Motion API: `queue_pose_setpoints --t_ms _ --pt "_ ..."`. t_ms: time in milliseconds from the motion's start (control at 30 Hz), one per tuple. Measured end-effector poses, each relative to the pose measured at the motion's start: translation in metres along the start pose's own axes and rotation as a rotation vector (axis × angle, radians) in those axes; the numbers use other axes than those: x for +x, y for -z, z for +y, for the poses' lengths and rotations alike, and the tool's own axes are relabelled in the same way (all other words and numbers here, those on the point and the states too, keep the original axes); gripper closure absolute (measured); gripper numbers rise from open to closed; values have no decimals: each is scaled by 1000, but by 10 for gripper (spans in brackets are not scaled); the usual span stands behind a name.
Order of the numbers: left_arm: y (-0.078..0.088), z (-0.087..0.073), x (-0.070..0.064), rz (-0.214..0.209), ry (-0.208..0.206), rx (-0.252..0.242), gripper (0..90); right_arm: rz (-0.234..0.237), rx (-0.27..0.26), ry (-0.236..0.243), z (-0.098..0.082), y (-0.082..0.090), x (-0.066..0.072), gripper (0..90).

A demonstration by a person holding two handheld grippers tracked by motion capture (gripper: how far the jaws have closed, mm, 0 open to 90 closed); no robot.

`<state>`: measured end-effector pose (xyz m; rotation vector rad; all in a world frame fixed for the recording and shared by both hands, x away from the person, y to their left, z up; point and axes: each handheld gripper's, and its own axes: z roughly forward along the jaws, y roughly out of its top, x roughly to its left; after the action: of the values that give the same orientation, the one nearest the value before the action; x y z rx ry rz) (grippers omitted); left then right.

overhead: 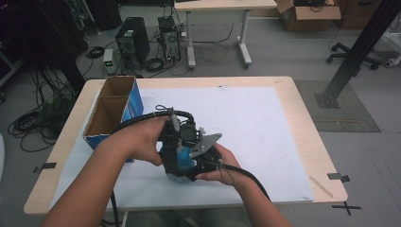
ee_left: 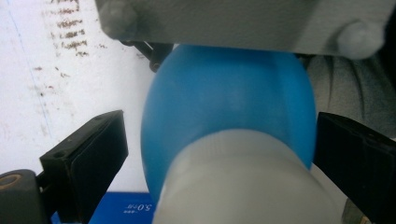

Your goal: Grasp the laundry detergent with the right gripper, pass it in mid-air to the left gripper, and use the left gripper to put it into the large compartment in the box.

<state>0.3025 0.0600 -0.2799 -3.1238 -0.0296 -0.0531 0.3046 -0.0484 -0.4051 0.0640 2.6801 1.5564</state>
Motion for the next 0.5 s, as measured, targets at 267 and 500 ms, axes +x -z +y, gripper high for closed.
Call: queue_pose_setpoints --t_ms 267,500 --pt "-1 2 1 -18 22 4 103 1 -4 8 1 0 0 449" --pt "-1 1 1 -21 21 0 143 2 -2 8 1 0 0 449"
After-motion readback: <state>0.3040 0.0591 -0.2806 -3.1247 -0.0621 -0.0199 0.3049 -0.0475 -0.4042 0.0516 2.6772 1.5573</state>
